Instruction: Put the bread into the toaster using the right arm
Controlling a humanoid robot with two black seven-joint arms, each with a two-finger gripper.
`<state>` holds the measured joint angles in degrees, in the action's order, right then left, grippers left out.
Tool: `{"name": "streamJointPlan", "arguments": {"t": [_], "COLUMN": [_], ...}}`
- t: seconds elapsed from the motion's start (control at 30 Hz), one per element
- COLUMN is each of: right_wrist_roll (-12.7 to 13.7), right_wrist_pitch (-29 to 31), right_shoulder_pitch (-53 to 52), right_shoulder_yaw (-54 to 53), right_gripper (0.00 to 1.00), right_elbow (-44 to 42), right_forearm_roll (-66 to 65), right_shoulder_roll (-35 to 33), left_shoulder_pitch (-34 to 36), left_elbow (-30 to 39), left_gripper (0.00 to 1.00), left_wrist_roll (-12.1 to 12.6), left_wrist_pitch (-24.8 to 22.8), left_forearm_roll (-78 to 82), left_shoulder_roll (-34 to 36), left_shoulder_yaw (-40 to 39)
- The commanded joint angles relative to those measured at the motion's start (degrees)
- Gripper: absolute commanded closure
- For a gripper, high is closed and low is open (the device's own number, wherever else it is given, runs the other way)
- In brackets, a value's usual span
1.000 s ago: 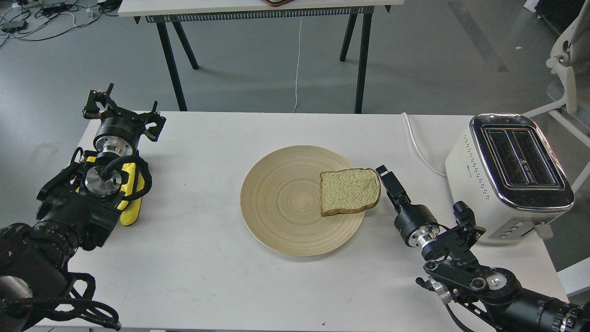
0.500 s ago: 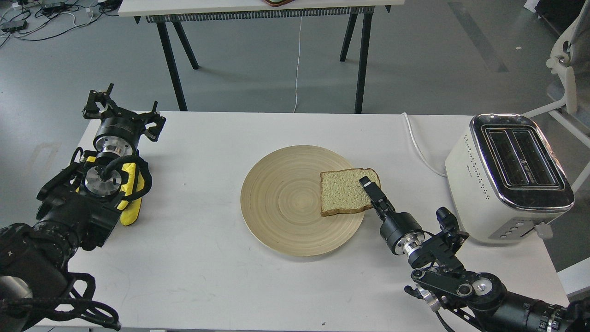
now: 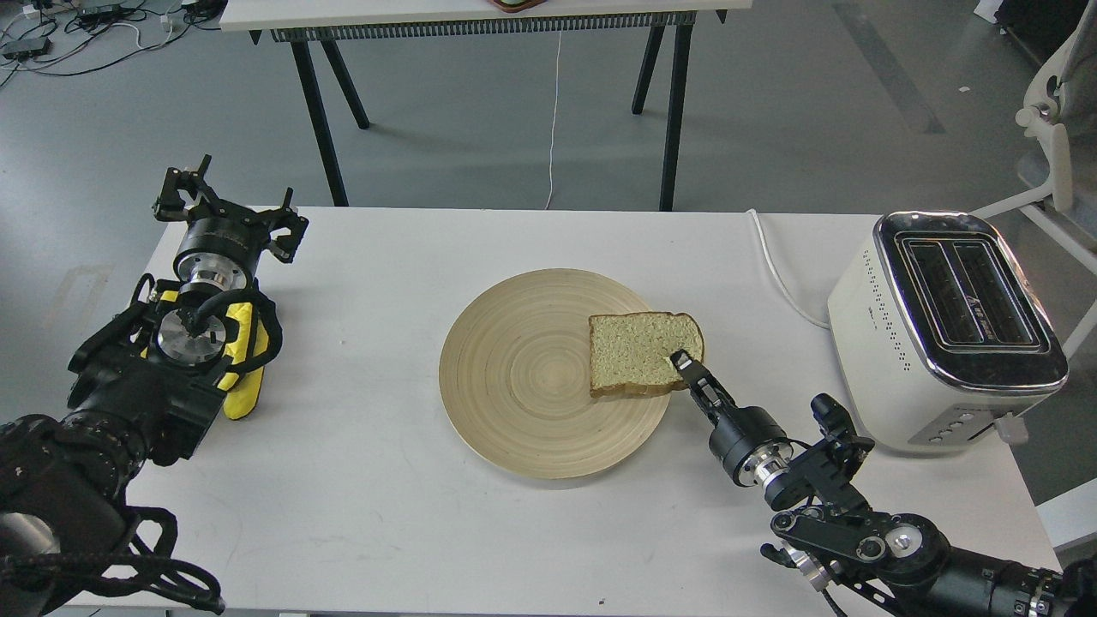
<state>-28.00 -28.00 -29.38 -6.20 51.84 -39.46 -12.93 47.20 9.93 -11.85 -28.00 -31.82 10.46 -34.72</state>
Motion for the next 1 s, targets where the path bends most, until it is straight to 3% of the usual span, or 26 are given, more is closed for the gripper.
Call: {"name": "streamJointPlan", "arguments": {"t": [0.0,0.4,0.73,0.97], "right_wrist_roll": [0.00,0.00,0.00,0.00], "right_wrist_pitch": [0.00,0.00,0.00,0.00], "right_shoulder_pitch": [-0.06,-3.13,-2.96,-1.73], "right_shoulder_yaw": [-0.21,-3.29,-2.41,-0.22], "right_gripper": [0.96,0.96,0.96,0.96], "right_elbow": [1.33,9.59,9.33,4.06], "right_forearm_roll": [-0.01,0.17,-0.01,-0.01], "right_shoulder_roll": [-1.04,-9.04,-8.95,-4.83], "left_shoulder_pitch": [0.00,0.00,0.00,0.00], "left_elbow": [0.00,0.00,0.00,0.00], "left_gripper": [0.00,0.00,0.00,0.00], "left_wrist_roll": [-0.02,-0.02,-0.02,-0.02], "left_wrist_pitch": [0.00,0.00,0.00,0.00], "left_forearm_roll": [0.00,0.00,0.00,0.00], "left_shoulder_roll": [0.00,0.00,0.00,0.00], "left_shoulder_yaw": [0.00,0.00,0.00,0.00]}}
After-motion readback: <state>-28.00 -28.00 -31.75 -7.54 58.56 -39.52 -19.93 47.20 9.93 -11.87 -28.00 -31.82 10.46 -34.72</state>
